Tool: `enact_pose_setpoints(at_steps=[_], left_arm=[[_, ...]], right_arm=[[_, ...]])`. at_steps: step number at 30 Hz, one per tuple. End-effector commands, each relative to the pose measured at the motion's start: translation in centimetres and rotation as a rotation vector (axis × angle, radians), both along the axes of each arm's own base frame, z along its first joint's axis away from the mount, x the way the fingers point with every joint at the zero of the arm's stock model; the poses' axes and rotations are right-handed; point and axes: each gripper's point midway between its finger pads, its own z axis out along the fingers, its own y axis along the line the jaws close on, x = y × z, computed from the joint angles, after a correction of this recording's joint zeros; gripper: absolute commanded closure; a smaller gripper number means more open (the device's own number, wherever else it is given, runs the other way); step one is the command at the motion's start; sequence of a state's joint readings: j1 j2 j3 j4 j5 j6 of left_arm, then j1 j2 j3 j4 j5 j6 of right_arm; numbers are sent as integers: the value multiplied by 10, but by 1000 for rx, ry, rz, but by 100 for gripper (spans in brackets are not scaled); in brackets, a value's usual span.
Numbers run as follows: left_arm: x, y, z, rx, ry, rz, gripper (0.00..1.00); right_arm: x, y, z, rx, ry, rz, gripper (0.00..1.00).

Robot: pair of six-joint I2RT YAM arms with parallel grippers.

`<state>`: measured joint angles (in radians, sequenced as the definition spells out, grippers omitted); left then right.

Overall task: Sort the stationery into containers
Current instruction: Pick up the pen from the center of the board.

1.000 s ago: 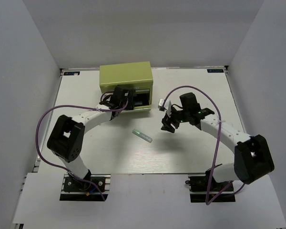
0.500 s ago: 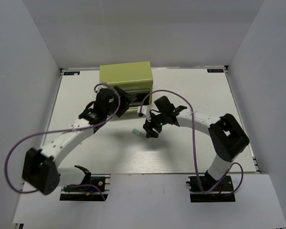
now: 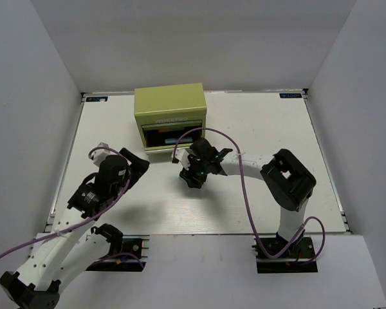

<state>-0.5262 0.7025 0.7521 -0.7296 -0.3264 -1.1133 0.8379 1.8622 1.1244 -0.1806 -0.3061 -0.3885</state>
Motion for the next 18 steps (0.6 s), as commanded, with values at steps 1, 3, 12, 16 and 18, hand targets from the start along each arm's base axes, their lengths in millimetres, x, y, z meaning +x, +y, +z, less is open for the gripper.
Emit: enact_pose_setpoints(at_steps=[1, 3, 12, 16, 18], left_arm=[[-19, 22, -26, 50, 99, 82, 6], [-23, 24, -34, 40, 132, 105, 6], [-29, 17, -59, 1, 197, 106, 6], [-29, 7, -76, -29, 229, 78, 6], [-32, 3, -86, -41, 253, 68, 6]], right_arm=[[13, 1, -4, -34, -55, -55, 48], [9, -4, -7, -49, -67, -51, 58], [11, -21, 35, -11, -221, 38, 93], [25, -10, 99, 91, -406, 142, 93], [34, 1, 136, 142, -524, 196, 93]])
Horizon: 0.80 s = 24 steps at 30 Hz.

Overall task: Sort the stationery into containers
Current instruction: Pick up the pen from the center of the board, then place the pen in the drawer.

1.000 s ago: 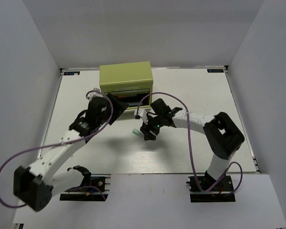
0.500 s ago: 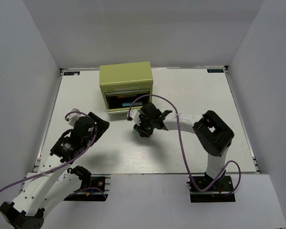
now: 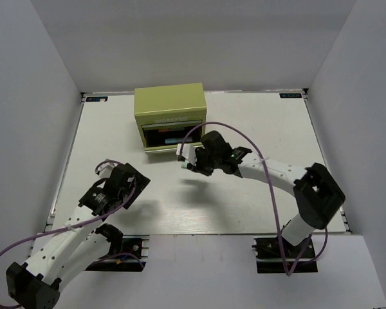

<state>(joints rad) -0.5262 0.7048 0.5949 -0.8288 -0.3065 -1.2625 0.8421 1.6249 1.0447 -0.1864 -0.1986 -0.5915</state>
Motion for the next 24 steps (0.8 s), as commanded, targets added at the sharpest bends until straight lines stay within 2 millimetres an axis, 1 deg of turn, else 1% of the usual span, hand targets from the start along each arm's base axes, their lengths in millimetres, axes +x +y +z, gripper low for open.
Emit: enact_pose_setpoints(at_steps=[1, 2, 4, 5, 6, 7, 8, 9, 10, 11, 12, 13, 14, 15, 16, 17, 18, 19, 20, 21, 22, 23, 24], left_arm=[[4, -14, -3, -69, -4, -19, 6], [2, -13, -8, -68, 9, -12, 6], [2, -15, -12, -71, 18, -18, 6], [3, -16, -11, -76, 10, -18, 6], [3, -16, -11, -76, 10, -18, 6], [3, -16, -11, -76, 10, -18, 6], [3, -16, -11, -76, 10, -18, 6], [1, -16, -14, -78, 21, -24, 6], [1, -16, -14, -78, 22, -24, 6], [1, -16, -14, -78, 22, -24, 6], [0, -16, -16, -78, 20, -24, 6], [0, -16, -16, -78, 20, -24, 6], [0, -16, -14, -83, 12, -24, 6], [0, -16, -14, -83, 12, -24, 6], [0, -16, -12, -87, 4, -24, 6], [-2, -15, -12, -87, 4, -24, 6], [-4, -14, -13, -88, 14, -17, 6], [-5, -13, -15, -89, 13, -17, 6], [-6, -12, -14, -90, 12, -17, 6], [-7, -10, -17, -86, 17, -3, 6], [-7, -10, -16, -91, 9, -4, 6], [-8, -9, -20, -85, 19, -3, 6], [-8, -9, -19, -89, 11, -3, 6]], right_arm=[[24, 23, 79, 116, -247, 129, 93], [32, 32, 90, 128, -278, 138, 93], [44, 37, 98, 119, -339, 156, 93], [53, 44, 89, 100, -338, 157, 91], [58, 46, 88, 87, -357, 171, 91], [67, 51, 100, 102, -395, 162, 91], [76, 58, 91, 83, -400, 172, 91], [83, 64, 100, 94, -425, 171, 91], [90, 66, 90, 68, -426, 164, 91], [98, 73, 87, 56, -435, 168, 91], [107, 79, 100, 68, -464, 161, 90], [115, 81, 89, 41, -461, 154, 89], [123, 89, 109, 64, -494, 149, 87], [128, 90, 98, 44, -481, 147, 85], [133, 91, 92, 32, -479, 142, 77], [139, 93, 99, 35, -493, 132, 72], [142, 94, 101, 33, -495, 128, 67], [145, 93, 94, 22, -483, 127, 58], [145, 95, 97, 28, -485, 126, 55], [145, 93, 99, 31, -484, 124, 52], [145, 92, 103, 40, -488, 123, 50], [139, 94, 100, 58, -459, 139, 50], [135, 91, 103, 65, -446, 144, 49]])
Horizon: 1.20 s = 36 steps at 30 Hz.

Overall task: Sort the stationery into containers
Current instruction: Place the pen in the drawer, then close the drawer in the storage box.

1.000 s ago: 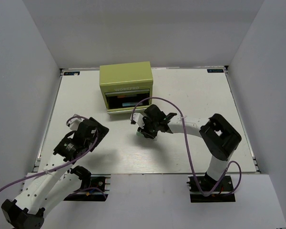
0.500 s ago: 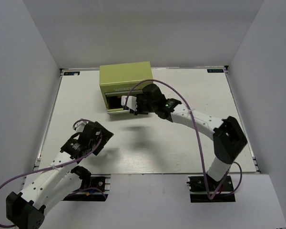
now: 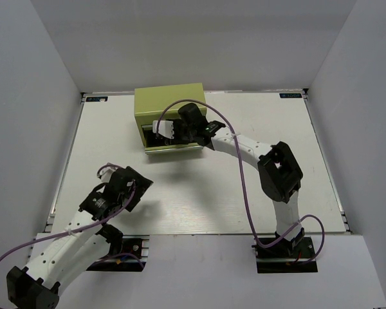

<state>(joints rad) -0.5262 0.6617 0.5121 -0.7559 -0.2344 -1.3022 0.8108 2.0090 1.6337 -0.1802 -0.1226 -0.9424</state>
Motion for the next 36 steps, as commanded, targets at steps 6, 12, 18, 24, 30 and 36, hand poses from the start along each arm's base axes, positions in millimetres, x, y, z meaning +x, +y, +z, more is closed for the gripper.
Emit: enact_pose_setpoints(at_steps=[6, 12, 18, 24, 30, 36], left_arm=[[0, 5, -6, 8, 4, 32, 6], [1, 4, -8, 12, 10, 32, 6], [2, 6, -7, 18, 6, 37, 6], [2, 6, -6, 13, -1, 38, 6], [2, 6, -1, 8, -9, 38, 6], [1, 7, -3, 13, -1, 38, 6]], right_arm=[[-61, -5, 31, 93, 246, 215, 85], [-106, -6, -1, 8, 378, 454, 100], [-98, -7, -27, -89, 418, 445, 100], [-67, -1, -57, -146, 367, 308, 100], [-17, 4, -61, -114, 219, 70, 100], [31, -2, -50, -74, 39, -171, 100]])
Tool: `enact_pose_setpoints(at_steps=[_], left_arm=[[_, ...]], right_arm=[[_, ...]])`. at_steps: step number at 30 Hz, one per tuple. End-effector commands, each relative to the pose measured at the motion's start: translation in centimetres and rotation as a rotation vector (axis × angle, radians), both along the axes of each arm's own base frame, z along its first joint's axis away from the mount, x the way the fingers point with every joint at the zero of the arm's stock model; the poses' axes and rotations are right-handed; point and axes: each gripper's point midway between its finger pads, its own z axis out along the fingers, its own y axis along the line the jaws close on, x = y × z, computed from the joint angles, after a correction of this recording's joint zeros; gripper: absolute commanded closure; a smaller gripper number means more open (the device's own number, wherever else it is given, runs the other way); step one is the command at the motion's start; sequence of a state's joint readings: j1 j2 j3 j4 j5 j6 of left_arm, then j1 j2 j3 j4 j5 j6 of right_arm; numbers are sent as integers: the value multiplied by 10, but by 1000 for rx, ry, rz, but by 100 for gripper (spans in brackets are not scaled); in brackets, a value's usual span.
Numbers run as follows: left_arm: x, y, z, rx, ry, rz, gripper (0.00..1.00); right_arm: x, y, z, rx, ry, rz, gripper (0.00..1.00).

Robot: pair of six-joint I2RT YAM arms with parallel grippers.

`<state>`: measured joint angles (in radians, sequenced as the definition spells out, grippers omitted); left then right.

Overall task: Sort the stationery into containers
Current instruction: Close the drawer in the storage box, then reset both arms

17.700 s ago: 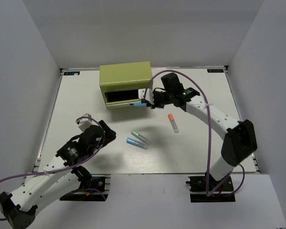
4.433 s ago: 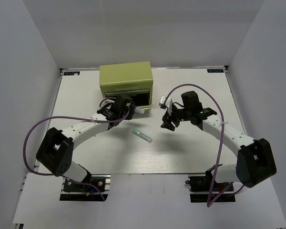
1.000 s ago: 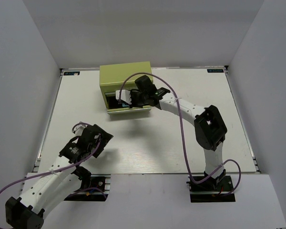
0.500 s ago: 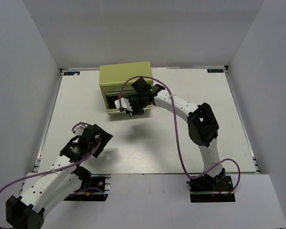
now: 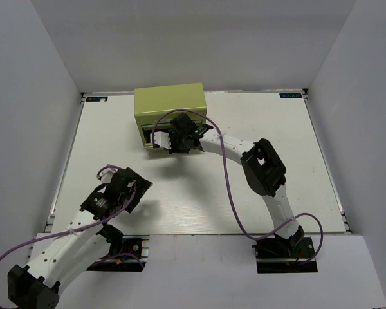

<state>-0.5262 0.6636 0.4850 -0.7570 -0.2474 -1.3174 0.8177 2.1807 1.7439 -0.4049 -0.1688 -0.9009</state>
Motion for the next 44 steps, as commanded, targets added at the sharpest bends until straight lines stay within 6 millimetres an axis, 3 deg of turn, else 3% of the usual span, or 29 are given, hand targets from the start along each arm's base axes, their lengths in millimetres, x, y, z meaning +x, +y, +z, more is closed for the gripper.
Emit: enact_pose_setpoints(at_steps=[1, 8, 12, 15, 16, 18, 19, 21, 22, 23, 24, 26, 28, 31, 32, 33, 34, 35, 36, 38, 39, 40, 42, 43, 44], left_arm=[[4, 2, 8, 0, -24, 18, 6], [5, 2, 14, -5, -32, 18, 6], [5, 2, 17, -5, -32, 18, 6], [3, 3, 17, -5, -32, 18, 6], [3, 3, 17, -5, -32, 18, 6], [3, 3, 19, -9, -40, 18, 6], [5, 2, 20, -9, -50, 11, 6], [7, 1, 24, -7, -73, -4, 6], [9, -2, 29, -11, -100, -31, 5], [11, -3, 31, -9, -114, -39, 5], [13, -4, 35, -11, -135, -48, 5], [18, -9, 42, -20, -182, -76, 4], [23, -13, 51, -20, -235, -111, 4], [27, -21, 61, -6, -295, -189, 3], [32, -25, 69, -12, -337, -210, 0], [34, -29, 74, 3, -358, -253, 0], [37, -33, 80, 12, -379, -276, 0], [41, -36, 87, 16, -409, -297, 0], [45, -39, 92, 41, -424, -329, 0], [51, -43, 100, 59, -449, -360, 0], [53, -46, 103, 63, -457, -379, 0], [55, -47, 106, 82, -463, -394, 0], [60, -57, 112, 82, -484, -431, 0], [62, -60, 117, 102, -506, -458, 0], [62, -63, 120, 100, -524, -478, 0]], right_arm=[[56, 4, 33, 76, -233, -181, 100], [82, 3, 32, 56, -387, -228, 100], [101, 4, 41, 54, -490, -254, 100], [101, 4, 42, 53, -496, -251, 100], [98, 2, 34, 36, -481, -245, 100], [88, 7, 47, 85, -443, -216, 100], [71, 3, 31, 59, -361, -172, 100], [54, -1, 56, 136, -280, -196, 100], [28, 1, 61, 176, -166, -154, 100], [16, -3, 57, 180, -112, -151, 97], [9, -9, 73, 206, -89, -162, 91], [-21, -17, 78, 253, 47, -173, 82], [-30, -25, 103, 330, 109, -227, 62], [-51, -44, 137, 427, 180, -274, 44], [-51, -47, 144, 453, 180, -287, 42], [-54, -55, 153, 489, 188, -327, 30], [-62, -67, 166, 526, 183, -366, 10], [-52, -73, 170, 552, 140, -436, 10], [-57, -84, 164, 543, 140, -469, 10], [-52, -100, 173, 564, 92, -549, 10], [-55, -107, 161, 541, 90, -566, 10], [-53, -115, 174, 572, 42, -587, 10], [-45, -132, 162, 552, -14, -651, 10], [-45, -140, 170, 574, -41, -665, 10], [-45, -146, 162, 565, -45, -684, 10]])
